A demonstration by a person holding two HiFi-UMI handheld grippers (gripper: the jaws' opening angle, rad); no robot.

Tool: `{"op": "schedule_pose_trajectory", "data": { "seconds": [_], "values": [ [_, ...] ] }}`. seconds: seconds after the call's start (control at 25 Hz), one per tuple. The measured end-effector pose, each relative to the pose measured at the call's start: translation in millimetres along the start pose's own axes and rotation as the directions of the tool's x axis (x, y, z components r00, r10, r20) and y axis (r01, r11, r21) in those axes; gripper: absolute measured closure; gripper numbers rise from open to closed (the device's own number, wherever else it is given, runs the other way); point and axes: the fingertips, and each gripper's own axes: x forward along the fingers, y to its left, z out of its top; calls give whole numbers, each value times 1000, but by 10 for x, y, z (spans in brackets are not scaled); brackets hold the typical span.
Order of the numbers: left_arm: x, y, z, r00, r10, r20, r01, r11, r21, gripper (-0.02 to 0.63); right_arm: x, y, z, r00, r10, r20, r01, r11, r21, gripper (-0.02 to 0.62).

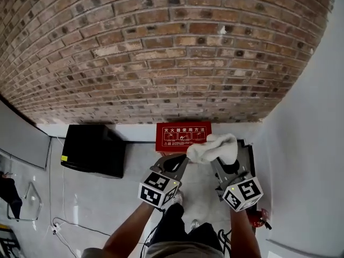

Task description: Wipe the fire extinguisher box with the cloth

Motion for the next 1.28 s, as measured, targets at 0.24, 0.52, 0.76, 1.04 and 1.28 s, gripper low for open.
{"op": "schedule_pose_trajectory", "data": {
  "seconds": [0.24, 0.52, 0.76, 1.04, 1.28],
  "values": [
    [-226, 263, 437, 999, -7, 45, 6, 1000, 5, 606, 348, 150, 430, 1000, -8, 5, 8, 998, -60, 466],
    [-372, 438, 626, 998, -9, 64, 7, 999, 37, 606, 489, 242, 593, 1000, -25, 8, 25, 996, -84, 466],
    [-405, 529, 664, 998, -5, 70, 3, 1000, 21, 606, 553, 276, 629, 1000, -27, 10, 28, 995, -97, 468],
    [-422, 507, 686, 997, -8, 77, 5, 1000, 29, 606, 546, 299, 656, 999, -36, 23, 38, 995, -94, 467],
    [-460, 482, 651, 997, -8, 76, 7, 1000, 22, 606, 509, 344, 662, 999, -41, 23, 43, 994, -99, 468]
  ]
}}
